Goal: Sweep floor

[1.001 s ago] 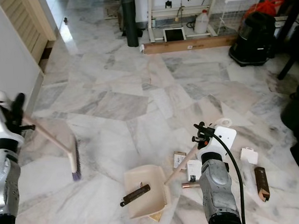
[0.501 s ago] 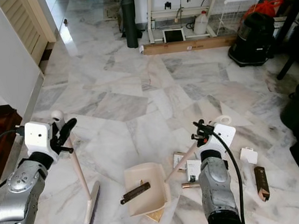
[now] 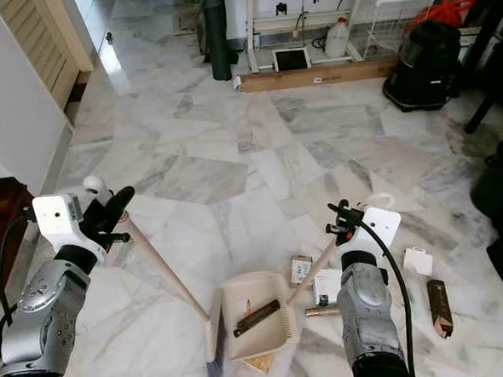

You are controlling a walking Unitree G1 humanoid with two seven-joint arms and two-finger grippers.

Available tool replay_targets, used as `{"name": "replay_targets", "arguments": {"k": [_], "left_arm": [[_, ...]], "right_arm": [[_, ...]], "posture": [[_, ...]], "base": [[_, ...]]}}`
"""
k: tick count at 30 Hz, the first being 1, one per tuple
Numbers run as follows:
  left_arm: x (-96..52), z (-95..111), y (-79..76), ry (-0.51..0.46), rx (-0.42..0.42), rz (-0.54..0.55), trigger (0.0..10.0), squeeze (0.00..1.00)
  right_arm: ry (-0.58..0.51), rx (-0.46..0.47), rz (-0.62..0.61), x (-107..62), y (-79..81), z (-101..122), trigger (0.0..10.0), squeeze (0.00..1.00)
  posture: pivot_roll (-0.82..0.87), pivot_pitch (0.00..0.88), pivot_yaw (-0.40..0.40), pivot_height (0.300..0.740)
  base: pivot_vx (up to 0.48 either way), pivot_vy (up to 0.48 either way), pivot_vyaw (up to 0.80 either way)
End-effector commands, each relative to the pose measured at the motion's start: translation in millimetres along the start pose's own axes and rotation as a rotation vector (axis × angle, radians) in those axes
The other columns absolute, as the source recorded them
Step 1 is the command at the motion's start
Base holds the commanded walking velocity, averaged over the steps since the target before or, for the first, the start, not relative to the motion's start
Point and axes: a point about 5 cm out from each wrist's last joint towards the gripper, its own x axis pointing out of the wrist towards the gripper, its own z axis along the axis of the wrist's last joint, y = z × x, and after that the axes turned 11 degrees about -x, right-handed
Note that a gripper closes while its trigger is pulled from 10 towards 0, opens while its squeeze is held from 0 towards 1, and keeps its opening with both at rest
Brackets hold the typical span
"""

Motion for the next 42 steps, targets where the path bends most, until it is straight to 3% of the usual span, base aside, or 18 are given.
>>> {"name": "replay_targets", "arguments": {"k": [1, 10, 24, 32, 42], "left_arm": [[3.4, 13.7, -9.1, -0.062, -0.036, -0.041, 10.0, 0.00], [-3.2, 25.2, 4.2, -0.155, 0.192, 0.092, 10.0, 0.00], [-24.9, 18.7, 8.7, -0.210, 0.271, 0.178, 10.0, 0.00], [-27.5, 15.1, 2.3, -0.219, 0.280, 0.178, 10.0, 0.00], [-29.0, 7.5, -5.6, -0.208, 0.287, 0.160, 10.0, 0.00]], "right_arm": [[-0.033, 0.036, 0.006, 2.9, 5.4, 7.3, 10.0, 0.00], [-0.064, 0.053, 0.009, 1.3, 6.0, 13.4, 10.0, 0.00], [-0.217, 0.062, -0.048, -8.8, -8.7, 45.6, 10.0, 0.00], [-0.264, 0.047, -0.027, -15.4, -5.3, 59.7, 10.0, 0.00], [-0.277, 0.069, 0.014, -23.0, 3.5, 66.8, 10.0, 0.00]], "posture": [[0.00, 0.103, 0.033, 0.740], [-0.01, 0.097, 0.035, 0.740], [-0.03, 0.075, 0.062, 0.740], [-0.05, 0.042, 0.064, 0.740], [-0.04, 0.001, 0.065, 0.740]], "base": [[0.000, 0.000, 0.00], [0.000, 0.000, 0.00], [0.000, 0.000, 0.00], [0.000, 0.000, 0.00], [0.000, 0.000, 0.79]]}}
